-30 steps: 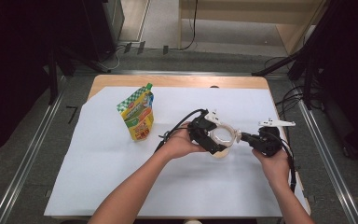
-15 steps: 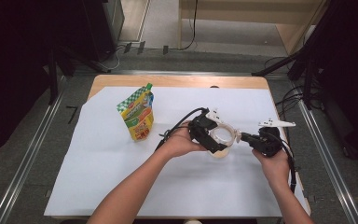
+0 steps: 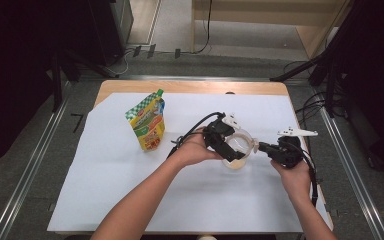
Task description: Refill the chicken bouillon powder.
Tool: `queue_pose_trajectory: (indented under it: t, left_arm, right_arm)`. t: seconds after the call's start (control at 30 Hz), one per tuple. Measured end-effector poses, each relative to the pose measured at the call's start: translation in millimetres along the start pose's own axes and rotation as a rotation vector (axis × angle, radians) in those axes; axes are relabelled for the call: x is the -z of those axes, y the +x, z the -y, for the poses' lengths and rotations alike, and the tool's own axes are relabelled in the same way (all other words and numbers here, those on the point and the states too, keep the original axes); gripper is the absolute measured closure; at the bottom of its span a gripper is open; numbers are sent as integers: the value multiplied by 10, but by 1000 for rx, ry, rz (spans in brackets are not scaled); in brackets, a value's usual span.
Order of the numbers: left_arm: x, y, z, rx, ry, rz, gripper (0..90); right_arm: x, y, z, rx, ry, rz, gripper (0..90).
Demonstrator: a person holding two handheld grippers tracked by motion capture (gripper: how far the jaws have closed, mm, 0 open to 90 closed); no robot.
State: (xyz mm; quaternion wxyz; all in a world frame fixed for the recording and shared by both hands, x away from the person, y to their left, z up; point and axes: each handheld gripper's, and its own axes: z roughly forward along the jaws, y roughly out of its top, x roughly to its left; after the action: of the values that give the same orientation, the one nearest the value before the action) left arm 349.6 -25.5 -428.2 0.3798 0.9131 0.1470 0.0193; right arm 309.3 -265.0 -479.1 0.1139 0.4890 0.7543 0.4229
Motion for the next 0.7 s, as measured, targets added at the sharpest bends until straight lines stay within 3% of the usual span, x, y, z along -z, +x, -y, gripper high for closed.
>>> queue_pose_trajectory:
  t: [0.17,0.3,0.43,0.6,0.7]
  left_arm:
    - [13,6,-37,7,4,6,112]
    - [40,16,-64,36,-37,32,116]
    - [58,28,-106,43,-46,28,115]
    - [46,5,-146,0,-24,12,151]
    - [0,-12,-99,-3,4,6,62]
  right_arm:
    - [1,-2,-1,-1,1,-3,900]
    - [2,-4,0,0,2,-4,900]
    - [4,-6,2,2,4,-5,900]
    - [7,-6,2,2,5,-4,900]
    - [7,-1,5,1,2,-3,900]
